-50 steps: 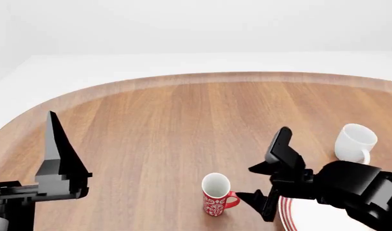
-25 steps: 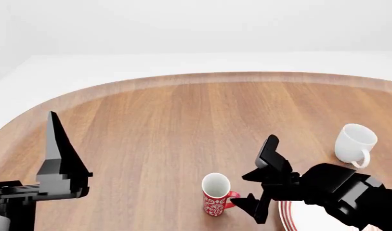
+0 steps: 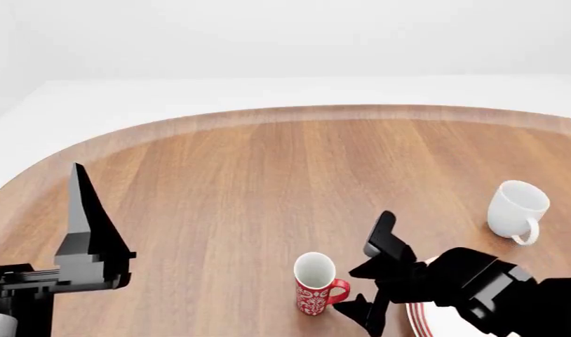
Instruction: Pick up the red mug and put it on the plate
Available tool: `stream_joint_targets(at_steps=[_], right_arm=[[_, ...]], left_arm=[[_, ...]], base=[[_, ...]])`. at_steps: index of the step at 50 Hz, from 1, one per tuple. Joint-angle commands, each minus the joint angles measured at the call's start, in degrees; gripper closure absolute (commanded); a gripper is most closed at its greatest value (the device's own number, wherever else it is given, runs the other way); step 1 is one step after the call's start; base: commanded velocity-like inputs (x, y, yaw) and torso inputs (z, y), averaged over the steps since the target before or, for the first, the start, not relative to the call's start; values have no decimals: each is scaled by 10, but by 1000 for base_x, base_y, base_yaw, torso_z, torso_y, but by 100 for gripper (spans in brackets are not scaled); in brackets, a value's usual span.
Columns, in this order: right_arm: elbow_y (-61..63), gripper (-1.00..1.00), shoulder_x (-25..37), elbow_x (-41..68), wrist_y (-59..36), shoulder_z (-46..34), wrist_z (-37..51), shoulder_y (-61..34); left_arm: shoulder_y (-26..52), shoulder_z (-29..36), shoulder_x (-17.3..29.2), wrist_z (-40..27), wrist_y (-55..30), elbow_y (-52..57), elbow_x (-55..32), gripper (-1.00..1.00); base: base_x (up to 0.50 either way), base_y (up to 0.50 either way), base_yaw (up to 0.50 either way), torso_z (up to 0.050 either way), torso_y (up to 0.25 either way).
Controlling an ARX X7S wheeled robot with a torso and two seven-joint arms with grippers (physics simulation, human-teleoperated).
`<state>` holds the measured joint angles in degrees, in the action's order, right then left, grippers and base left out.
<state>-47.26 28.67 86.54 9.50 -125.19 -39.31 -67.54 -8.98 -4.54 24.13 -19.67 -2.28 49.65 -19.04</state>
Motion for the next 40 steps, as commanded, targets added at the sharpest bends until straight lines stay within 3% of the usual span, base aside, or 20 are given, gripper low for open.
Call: stream_joint_targets(at_steps=[1,14,15,34,40], right_arm=[[-29,-100,-15,0,-4,3,-12,11],[-96,-100,-49,0,5,13,-41,28],[-102,100,-51,-1,6,13,-40,30],[-37,100,-19,-19,30,12,-5,24],[53,100,25,-34,30,5,44,-14]], left_arm=[[0,1,2,-1,2,-2,-1,-100],[2,1,5,-4,0,-3,-4,-100],[2,1,5,-4,0,-3,-4,-100],[1,6,6,-7,3,-4,0,-100],[1,6,6,-7,6,-8,1,-100]], base=[[0,0,0,0,0],[0,0,0,0,0],[0,0,0,0,0],[0,0,0,0,0],[0,0,0,0,0]])
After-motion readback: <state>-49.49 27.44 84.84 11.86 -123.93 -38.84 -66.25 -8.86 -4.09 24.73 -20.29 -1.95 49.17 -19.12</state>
